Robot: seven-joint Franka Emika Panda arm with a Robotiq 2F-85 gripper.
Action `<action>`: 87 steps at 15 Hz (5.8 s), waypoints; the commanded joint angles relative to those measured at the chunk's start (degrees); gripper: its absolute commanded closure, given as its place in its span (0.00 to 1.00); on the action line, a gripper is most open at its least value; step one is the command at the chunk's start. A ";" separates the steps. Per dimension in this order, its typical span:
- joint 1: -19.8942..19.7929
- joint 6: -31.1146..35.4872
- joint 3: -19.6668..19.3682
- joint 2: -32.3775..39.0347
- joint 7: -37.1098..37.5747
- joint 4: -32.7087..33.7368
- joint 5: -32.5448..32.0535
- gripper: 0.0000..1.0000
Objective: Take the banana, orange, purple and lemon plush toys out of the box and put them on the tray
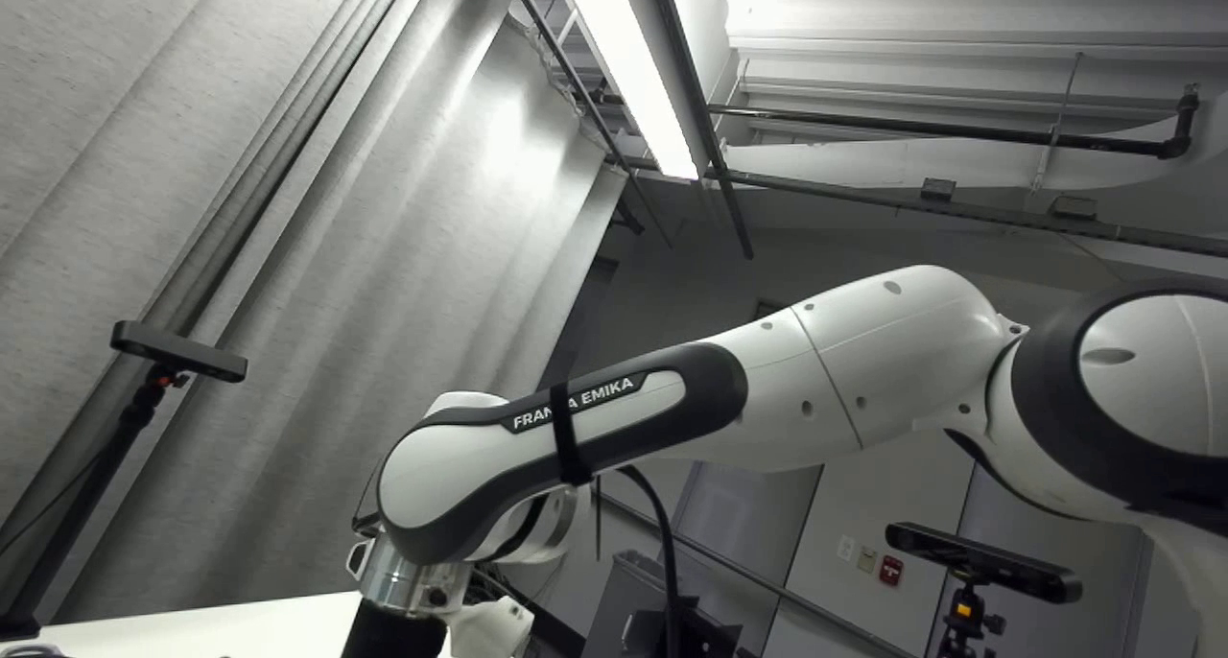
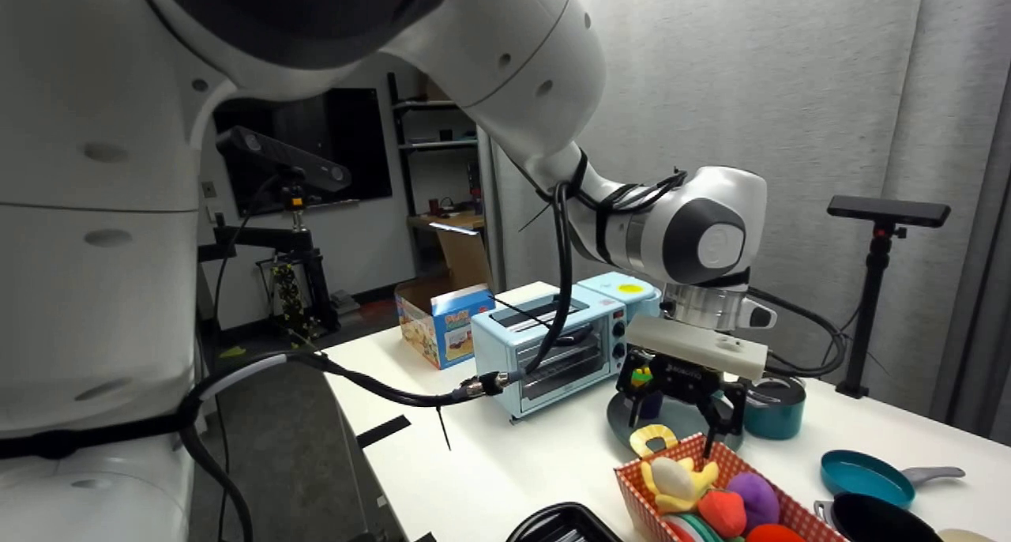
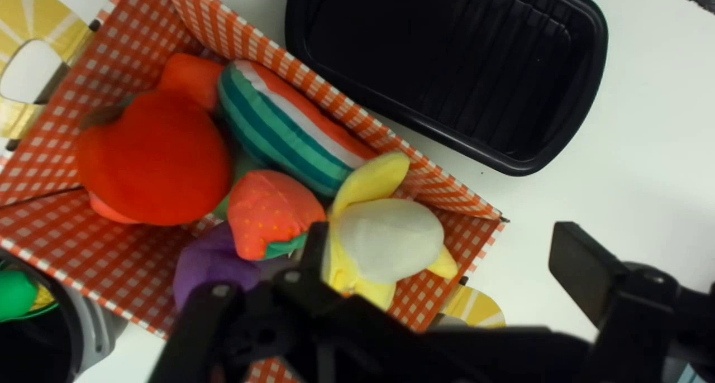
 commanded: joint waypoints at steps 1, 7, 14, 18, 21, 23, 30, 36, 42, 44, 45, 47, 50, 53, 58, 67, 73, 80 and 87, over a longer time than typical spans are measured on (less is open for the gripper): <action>-0.55 0.92 1.20 3.78 0.58 3.30 0.67 0.00; -0.68 1.25 1.87 6.98 0.99 4.24 0.40 0.00; -0.81 1.18 1.98 10.63 1.67 6.50 0.25 0.02; -0.83 0.99 1.95 12.42 2.46 7.98 0.05 0.36; -0.93 0.81 1.92 12.95 3.17 8.61 0.05 0.60; -0.87 1.06 1.85 12.11 3.54 8.22 -0.23 0.75; -1.49 1.10 1.71 3.70 3.38 3.84 0.33 0.98; -2.07 -1.59 1.42 -9.22 1.17 -3.37 2.66 0.99; -0.82 -5.98 0.41 -16.71 -0.38 -11.95 4.69 0.99; -0.56 -6.36 0.22 -16.79 -0.59 -13.88 4.59 0.99; -0.47 -6.27 0.16 -16.54 -0.62 -14.62 4.61 0.99; -0.42 -5.12 0.07 -14.55 -0.01 -15.31 3.84 0.99; -0.66 -4.47 -0.17 -10.24 1.31 -14.75 2.62 0.99; -0.90 -4.42 -0.21 -6.83 1.49 -13.56 2.49 0.70; -1.38 -4.32 -0.15 -3.73 1.80 -11.66 2.28 0.39; -2.22 -0.32 -1.11 -3.21 3.22 -6.02 2.57 0.00; -2.08 4.55 -0.70 0.81 4.49 -2.01 3.05 0.00; -2.00 10.21 -0.10 8.91 6.47 1.45 1.36 0.00; -2.33 13.27 -0.55 14.17 8.22 6.35 -0.66 0.00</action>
